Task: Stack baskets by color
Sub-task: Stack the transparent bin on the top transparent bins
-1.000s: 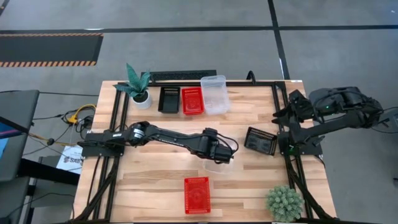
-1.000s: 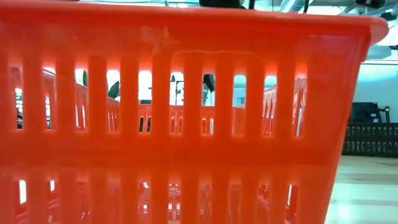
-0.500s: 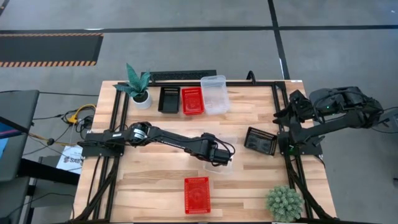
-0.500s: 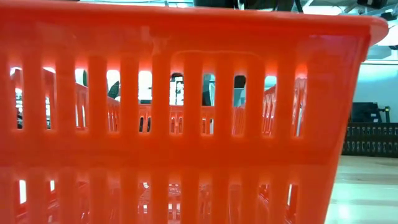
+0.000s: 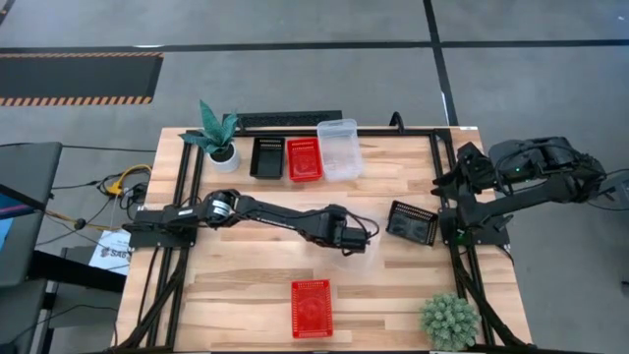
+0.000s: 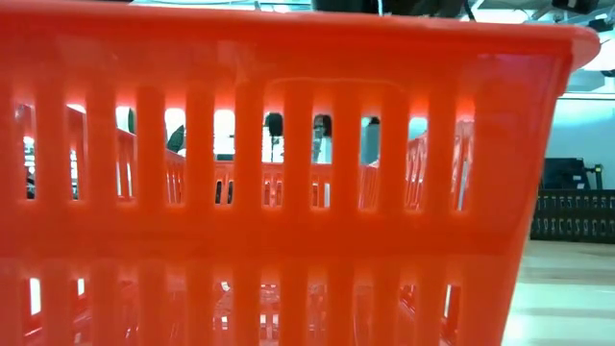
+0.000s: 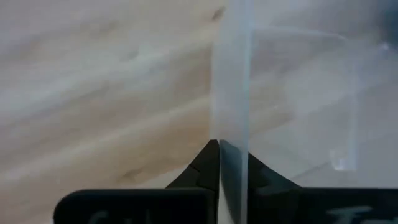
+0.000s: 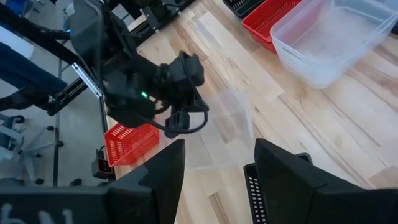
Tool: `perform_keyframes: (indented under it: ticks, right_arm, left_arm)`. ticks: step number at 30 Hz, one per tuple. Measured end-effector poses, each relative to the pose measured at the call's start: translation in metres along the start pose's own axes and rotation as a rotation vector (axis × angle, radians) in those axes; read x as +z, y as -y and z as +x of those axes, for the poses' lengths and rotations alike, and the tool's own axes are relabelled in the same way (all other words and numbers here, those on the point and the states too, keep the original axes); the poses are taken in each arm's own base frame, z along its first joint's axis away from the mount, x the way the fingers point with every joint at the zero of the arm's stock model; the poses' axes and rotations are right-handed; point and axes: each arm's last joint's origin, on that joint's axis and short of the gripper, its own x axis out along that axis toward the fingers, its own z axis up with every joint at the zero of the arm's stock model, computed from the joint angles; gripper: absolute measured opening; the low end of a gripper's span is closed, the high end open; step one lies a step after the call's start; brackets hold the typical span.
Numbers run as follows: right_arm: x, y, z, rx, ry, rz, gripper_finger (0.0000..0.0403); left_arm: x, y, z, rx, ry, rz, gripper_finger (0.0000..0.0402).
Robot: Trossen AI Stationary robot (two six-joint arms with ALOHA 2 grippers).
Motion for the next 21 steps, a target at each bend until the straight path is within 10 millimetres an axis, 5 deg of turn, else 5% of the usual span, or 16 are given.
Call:
perform_keyframes:
  ticks: [12, 21]
  right_arm:
    - [-0.002, 0.002, 0.000, -0.018, -0.022, -0.004, 0.0214]
    - [-0.001, 0.004, 0.000, -0.082, 0.026, 0.003, 0.0214]
  left_arm:
    - [0.022, 0.011, -0.036, -0.087, 0.033, 0.026, 0.0000]
    - [0.036, -0.004, -0.083, -0.073, 0.034, 0.074, 0.0000]
